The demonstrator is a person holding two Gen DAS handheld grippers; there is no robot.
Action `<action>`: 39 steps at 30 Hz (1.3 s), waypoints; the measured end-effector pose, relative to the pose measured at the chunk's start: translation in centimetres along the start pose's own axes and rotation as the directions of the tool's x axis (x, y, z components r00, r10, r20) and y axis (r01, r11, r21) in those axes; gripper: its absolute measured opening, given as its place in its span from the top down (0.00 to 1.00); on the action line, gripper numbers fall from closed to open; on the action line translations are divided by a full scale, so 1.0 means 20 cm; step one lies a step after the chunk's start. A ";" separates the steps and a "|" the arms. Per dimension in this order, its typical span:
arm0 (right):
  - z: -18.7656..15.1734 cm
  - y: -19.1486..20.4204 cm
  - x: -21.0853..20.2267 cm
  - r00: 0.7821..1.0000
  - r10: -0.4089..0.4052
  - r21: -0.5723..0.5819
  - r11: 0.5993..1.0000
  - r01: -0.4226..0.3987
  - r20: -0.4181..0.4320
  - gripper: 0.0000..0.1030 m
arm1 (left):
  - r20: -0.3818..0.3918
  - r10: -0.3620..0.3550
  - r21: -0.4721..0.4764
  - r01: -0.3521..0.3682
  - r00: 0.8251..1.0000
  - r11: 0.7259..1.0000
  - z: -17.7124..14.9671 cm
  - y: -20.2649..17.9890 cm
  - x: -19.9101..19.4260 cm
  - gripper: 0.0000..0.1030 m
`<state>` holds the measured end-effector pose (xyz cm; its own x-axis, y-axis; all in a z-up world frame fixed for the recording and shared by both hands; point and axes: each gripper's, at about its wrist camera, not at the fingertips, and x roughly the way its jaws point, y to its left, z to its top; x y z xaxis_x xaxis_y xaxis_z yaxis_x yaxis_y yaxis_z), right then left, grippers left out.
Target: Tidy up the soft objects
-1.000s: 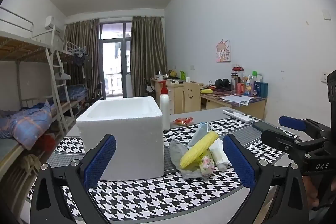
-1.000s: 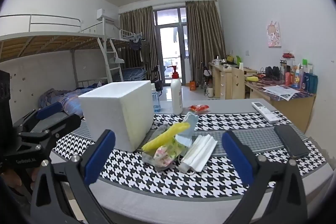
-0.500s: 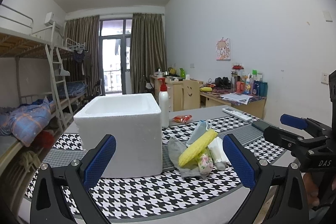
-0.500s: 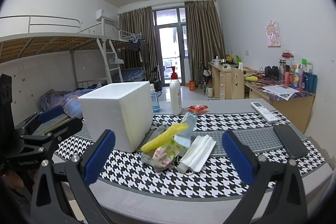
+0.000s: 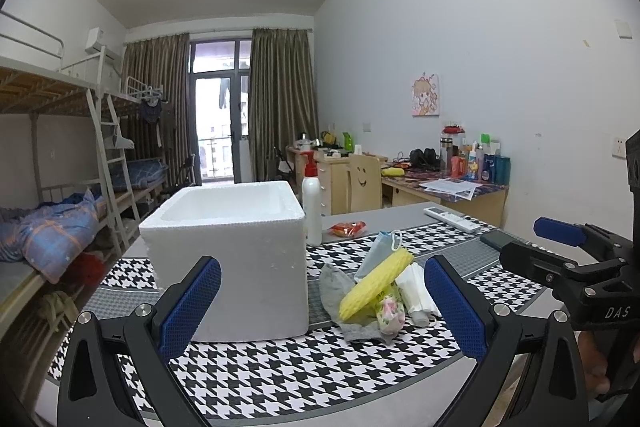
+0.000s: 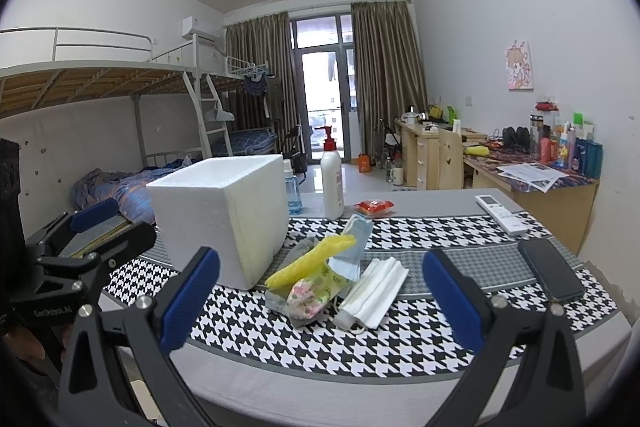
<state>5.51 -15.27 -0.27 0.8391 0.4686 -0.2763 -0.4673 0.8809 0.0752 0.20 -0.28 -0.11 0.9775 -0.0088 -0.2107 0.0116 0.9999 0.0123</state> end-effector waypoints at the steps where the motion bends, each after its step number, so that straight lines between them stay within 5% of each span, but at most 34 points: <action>1: 0.00 0.00 0.00 1.000 -0.001 0.001 1.000 0.001 0.000 0.01 | -0.002 -0.003 0.001 0.003 1.000 1.000 0.00 0.00 0.00 0.01; 20: 0.00 -0.04 0.04 1.000 -0.012 0.003 1.000 0.012 -0.020 0.01 | -0.033 -0.027 0.007 0.027 0.999 1.000 0.01 -0.01 0.06 0.01; 39: -0.06 -0.22 0.24 0.991 -0.048 0.064 0.996 0.056 -0.128 0.01 | -0.123 -0.090 0.045 0.096 0.988 0.994 -0.03 -0.10 0.29 0.01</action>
<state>11.17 -16.99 -3.13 0.8177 0.4139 -0.4001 -0.4008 0.9082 0.1205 5.82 -2.35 -1.87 0.9391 -0.0970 -0.3298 0.1152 0.9927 0.0360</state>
